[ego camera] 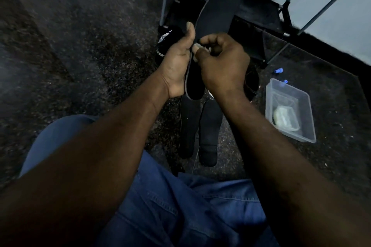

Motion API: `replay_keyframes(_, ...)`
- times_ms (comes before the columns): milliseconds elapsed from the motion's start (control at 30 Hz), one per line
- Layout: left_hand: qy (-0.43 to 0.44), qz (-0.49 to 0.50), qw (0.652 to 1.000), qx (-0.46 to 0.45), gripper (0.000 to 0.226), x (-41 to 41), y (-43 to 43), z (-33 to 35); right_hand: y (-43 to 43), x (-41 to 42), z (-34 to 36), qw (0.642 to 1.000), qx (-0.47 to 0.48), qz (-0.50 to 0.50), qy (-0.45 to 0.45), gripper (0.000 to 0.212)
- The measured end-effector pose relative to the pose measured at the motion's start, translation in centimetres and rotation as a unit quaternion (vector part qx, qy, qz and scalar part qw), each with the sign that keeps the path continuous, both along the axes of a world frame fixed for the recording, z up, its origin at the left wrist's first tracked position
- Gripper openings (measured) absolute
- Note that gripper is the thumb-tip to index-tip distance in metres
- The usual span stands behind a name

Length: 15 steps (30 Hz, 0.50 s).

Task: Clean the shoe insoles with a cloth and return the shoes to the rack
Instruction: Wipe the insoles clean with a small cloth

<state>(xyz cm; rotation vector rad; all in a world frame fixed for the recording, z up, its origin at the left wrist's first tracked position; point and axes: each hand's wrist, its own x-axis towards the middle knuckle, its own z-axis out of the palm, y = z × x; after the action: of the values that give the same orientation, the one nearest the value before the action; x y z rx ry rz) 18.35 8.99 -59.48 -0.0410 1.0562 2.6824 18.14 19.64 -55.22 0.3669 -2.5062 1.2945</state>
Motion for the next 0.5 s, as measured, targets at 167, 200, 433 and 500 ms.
replay_keyframes(167, 0.001, 0.01, 1.0, 0.029, 0.085, -0.2, -0.6, -0.2, -0.9, 0.2, -1.0, 0.998, 0.03, 0.024, 0.047, 0.01)
replay_keyframes(200, 0.004, 0.011, 1.0, 0.028, 0.086, -0.2, -0.6, -0.1, -0.8, 0.6, -1.3, 0.997, 0.045, 0.039, 0.056, 0.015)
replay_keyframes(433, -0.018, 0.023, 0.995, 0.094, 0.079, -0.6, -1.0, -0.5, 1.5, 5.8, -4.5, 0.987, 0.102, 0.097, 0.081, 0.026)
replay_keyframes(500, -0.024, 0.02, 0.994, 0.108, 0.078, -0.7, -1.1, -0.7, 1.7, 6.6, -5.1, 0.988, 0.082, 0.097, 0.086, 0.024)
